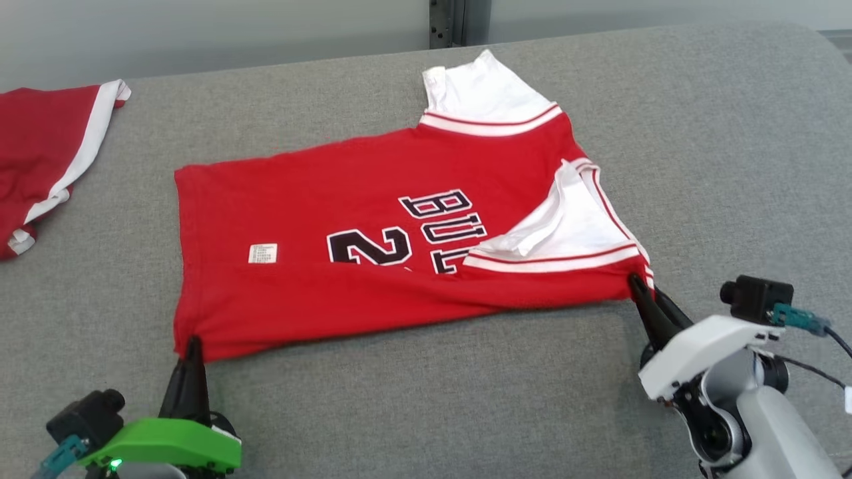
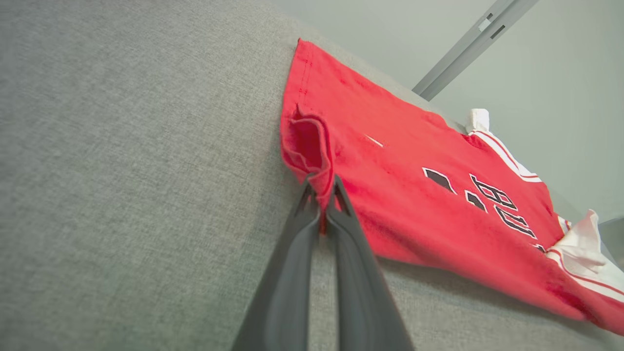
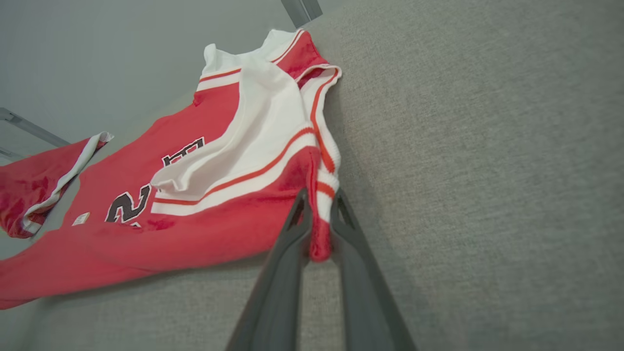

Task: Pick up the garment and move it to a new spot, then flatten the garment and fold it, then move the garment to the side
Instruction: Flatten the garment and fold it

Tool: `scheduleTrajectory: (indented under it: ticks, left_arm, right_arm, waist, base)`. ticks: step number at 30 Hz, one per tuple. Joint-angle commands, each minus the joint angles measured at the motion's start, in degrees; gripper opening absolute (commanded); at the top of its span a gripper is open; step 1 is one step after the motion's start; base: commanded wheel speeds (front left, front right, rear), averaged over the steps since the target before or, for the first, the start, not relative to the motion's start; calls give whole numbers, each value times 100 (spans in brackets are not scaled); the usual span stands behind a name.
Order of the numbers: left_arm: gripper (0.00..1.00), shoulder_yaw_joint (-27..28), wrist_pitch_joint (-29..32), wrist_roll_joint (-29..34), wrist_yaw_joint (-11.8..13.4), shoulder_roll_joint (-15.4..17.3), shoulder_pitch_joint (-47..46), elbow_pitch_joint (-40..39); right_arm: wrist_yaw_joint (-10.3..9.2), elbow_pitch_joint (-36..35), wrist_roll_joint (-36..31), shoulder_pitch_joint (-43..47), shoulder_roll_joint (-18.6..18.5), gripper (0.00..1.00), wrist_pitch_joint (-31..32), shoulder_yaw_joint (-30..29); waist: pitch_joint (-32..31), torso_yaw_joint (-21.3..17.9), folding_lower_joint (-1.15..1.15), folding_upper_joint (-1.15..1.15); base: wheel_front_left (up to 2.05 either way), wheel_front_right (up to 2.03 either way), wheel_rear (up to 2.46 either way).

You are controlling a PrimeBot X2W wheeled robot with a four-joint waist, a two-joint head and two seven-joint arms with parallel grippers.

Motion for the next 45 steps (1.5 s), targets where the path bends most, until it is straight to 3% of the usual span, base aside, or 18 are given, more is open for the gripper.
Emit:
scheduleTrajectory:
  ticks: [1,10,18,19,20,21,22,23,28,35,45]
  left_arm:
    - [0,-18,43,31,24,61,217,-115]
    - [0,-179,411,59,233,148,1152,-765]
    - [1,-130,543,204,514,310,1501,-1006]
    - [47,-119,543,233,550,329,1516,-1035]
    - [100,-114,549,259,590,340,1536,-1058]
    - [100,-113,562,249,606,343,1553,-1083]
    - [100,-108,564,242,627,349,1565,-1103]
    - [100,-99,559,240,636,360,1575,-1127]
    - [100,-27,512,360,693,537,1437,-1214]
    - [100,-64,670,675,710,927,531,-1128]
    - [100,-450,1507,1074,582,1387,-1568,158]
  right_arm:
    - [-2,-281,78,331,-49,0,113,-100]
    - [-1,-1919,-91,1984,204,0,782,-638]
    - [-1,-2201,-199,2545,478,0,962,-800]
    - [-2,-2173,-250,2562,483,0,955,-821]
    - [-2,-2147,-285,2573,491,30,965,-826]
    - [-2,-2136,-298,2575,499,58,958,-830]
    - [-2,-2126,-302,2570,504,76,939,-844]
    - [-1,-2123,-310,2559,509,100,929,-850]
    - [0,-2189,-361,2499,526,100,851,-980]
    - [0,-2434,-570,2112,515,100,742,-1066]
    - [0,-2431,-626,1030,130,100,715,-387]
  waist:
    - [-86,21,0,0]
    - [-264,-42,0,0]
    - [-287,-143,0,0]
    - [-288,-156,0,0]
    - [-287,-169,0,0]
    - [-281,-182,0,0]
    - [-273,-193,0,0]
    - [-260,-208,0,0]
    - [-176,-278,0,0]
    - [36,-369,0,0]
    - [661,-604,0,0]
  base:
    - [0,0,0]
    - [0,0,0]
    - [0,0,0]
    - [0,0,0]
    - [0,0,0]
    - [0,0,0]
    - [0,0,0]
    - [0,0,0]
    - [0,0,0]
    - [0,0,0]
    - [0,0,0]
